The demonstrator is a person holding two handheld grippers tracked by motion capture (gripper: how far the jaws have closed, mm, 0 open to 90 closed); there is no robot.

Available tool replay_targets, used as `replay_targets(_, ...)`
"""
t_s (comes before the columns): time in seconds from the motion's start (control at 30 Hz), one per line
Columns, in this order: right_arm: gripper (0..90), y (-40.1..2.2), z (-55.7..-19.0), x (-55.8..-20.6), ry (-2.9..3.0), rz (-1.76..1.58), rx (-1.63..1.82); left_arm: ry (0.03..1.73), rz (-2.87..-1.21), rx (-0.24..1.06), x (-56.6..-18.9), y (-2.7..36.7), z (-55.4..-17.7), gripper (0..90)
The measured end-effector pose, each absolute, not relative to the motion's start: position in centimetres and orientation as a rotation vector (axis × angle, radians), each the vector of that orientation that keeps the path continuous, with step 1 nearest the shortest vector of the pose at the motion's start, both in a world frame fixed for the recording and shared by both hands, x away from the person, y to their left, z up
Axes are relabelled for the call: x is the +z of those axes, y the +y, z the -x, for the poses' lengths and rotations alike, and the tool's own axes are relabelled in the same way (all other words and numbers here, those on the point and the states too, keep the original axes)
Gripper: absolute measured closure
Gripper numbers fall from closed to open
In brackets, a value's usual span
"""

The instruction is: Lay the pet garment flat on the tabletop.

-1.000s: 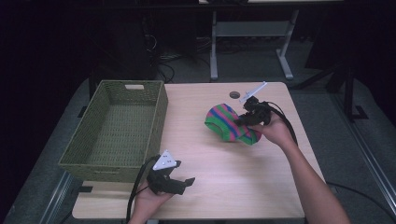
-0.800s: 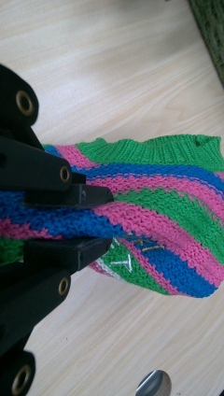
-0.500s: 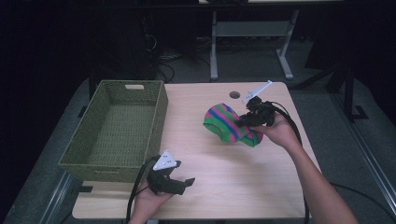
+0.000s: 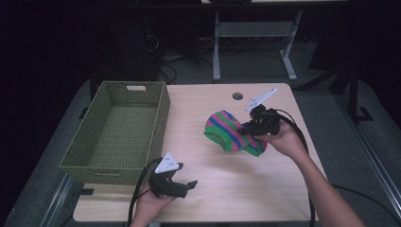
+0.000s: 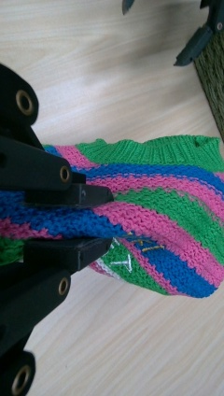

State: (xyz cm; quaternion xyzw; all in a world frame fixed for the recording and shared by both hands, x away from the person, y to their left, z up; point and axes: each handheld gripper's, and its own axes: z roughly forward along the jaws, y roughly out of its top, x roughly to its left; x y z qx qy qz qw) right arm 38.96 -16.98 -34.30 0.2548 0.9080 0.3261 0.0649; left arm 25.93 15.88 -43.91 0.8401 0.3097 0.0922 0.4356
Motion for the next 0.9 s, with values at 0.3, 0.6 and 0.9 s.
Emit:
replay_targets(0.3,76.6,-16.9,-37.6,-34.7,2.752,-0.758,0.994,0.773,-2.086,0.229,-43.8,16.0,-25.9,17.3)
replay_targets(0.6,76.5,-16.9,-36.3,-36.3,2.776,-0.755,0.98,0.766,-2.084,0.23,-43.8,16.1,-25.9,17.3)
replay_targets(0.9,76.4,-16.7,-35.2,-37.7,2.8,-0.736,0.967,0.759,-2.085,0.231,-43.7,16.0,-25.9,17.3)
